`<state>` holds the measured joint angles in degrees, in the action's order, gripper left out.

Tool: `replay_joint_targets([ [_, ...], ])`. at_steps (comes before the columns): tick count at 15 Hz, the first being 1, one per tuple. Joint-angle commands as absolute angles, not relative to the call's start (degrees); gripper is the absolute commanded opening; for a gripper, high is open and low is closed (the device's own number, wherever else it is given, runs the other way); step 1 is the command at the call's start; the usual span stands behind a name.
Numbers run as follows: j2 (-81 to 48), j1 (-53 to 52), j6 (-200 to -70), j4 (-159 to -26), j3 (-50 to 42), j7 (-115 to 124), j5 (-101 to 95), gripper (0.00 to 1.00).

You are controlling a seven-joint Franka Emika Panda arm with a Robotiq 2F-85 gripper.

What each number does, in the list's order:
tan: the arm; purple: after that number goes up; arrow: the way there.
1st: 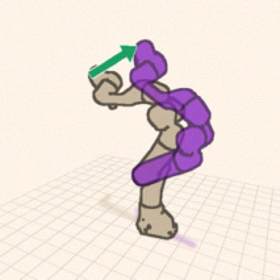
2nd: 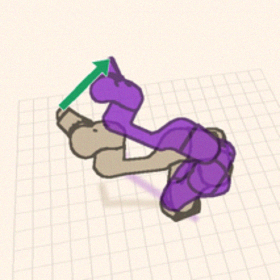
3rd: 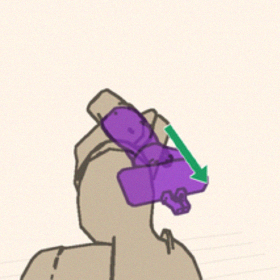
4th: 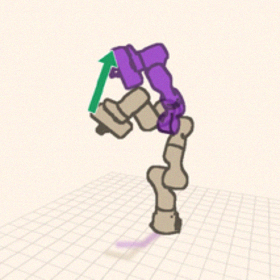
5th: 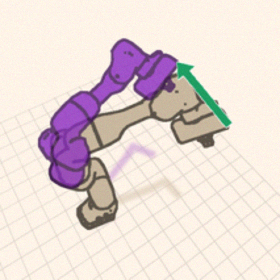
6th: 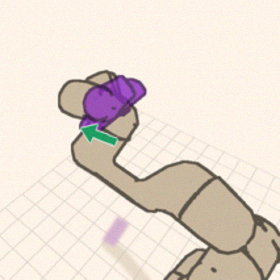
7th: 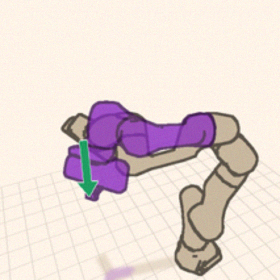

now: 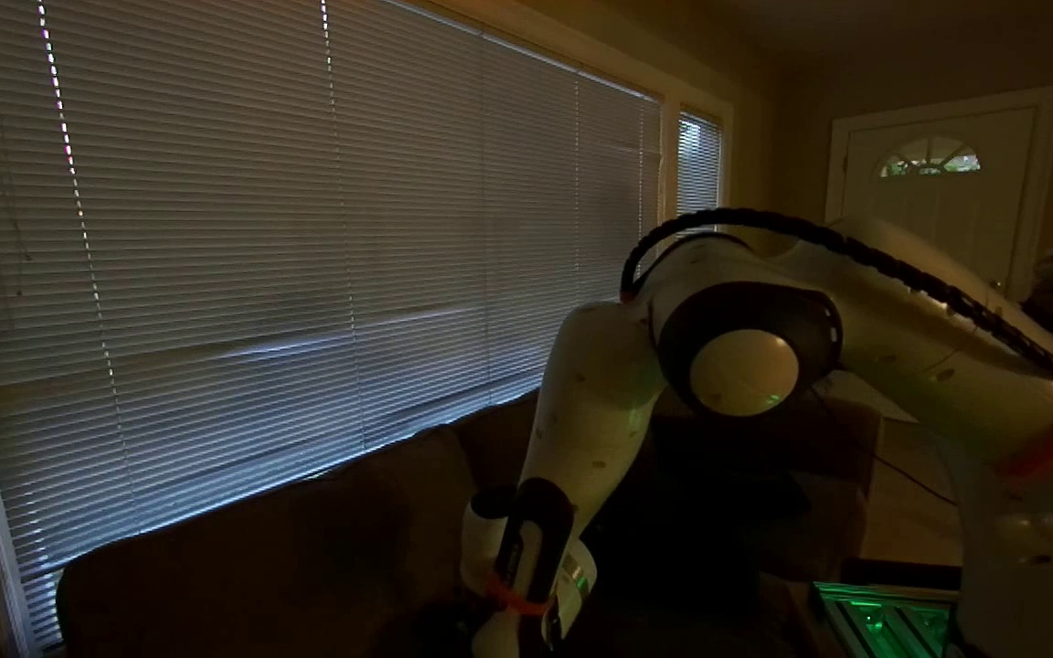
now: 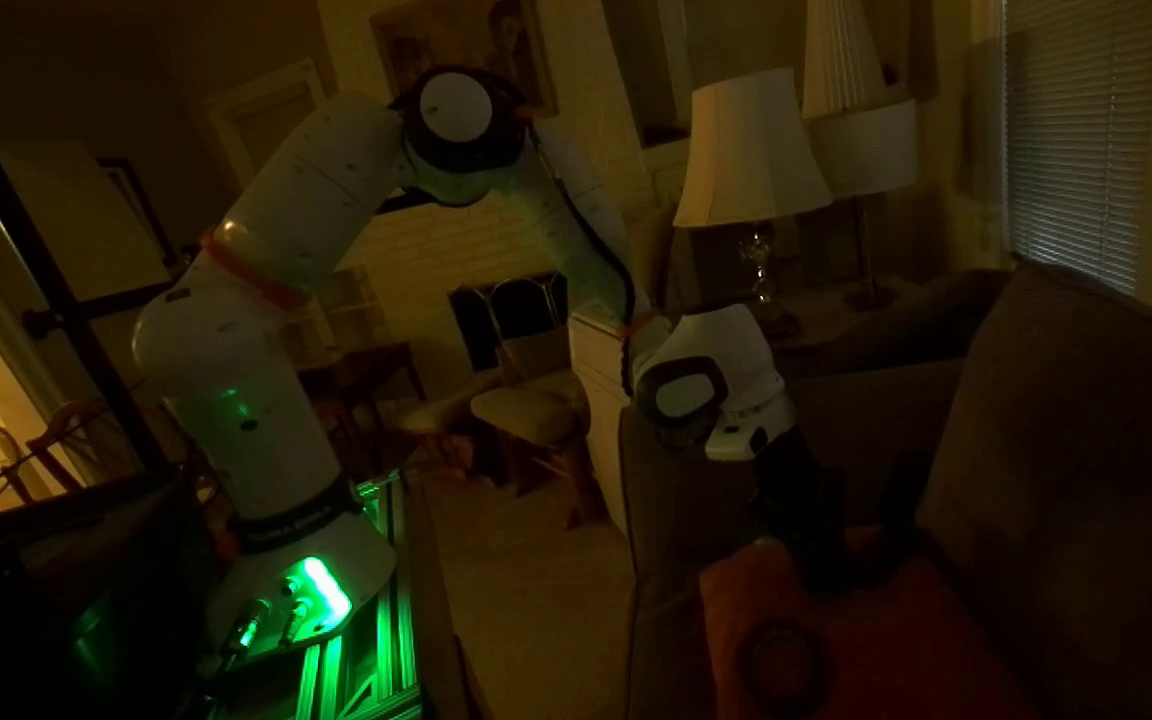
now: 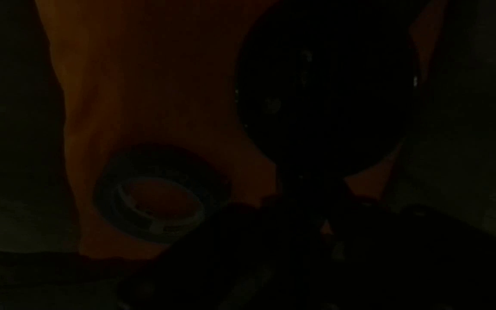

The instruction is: Pour the black mug's contents into the black bowl

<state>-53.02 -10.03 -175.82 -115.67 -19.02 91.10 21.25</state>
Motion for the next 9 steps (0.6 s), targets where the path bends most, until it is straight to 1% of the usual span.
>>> replay_joint_targets([
  [1,-48.3,-9.3,-172.2,-116.2,-19.0,92.4,21.9,0.05],
  [9,-44.4,-9.5,-172.0,-113.7,-18.2,95.3,21.2,0.05],
])
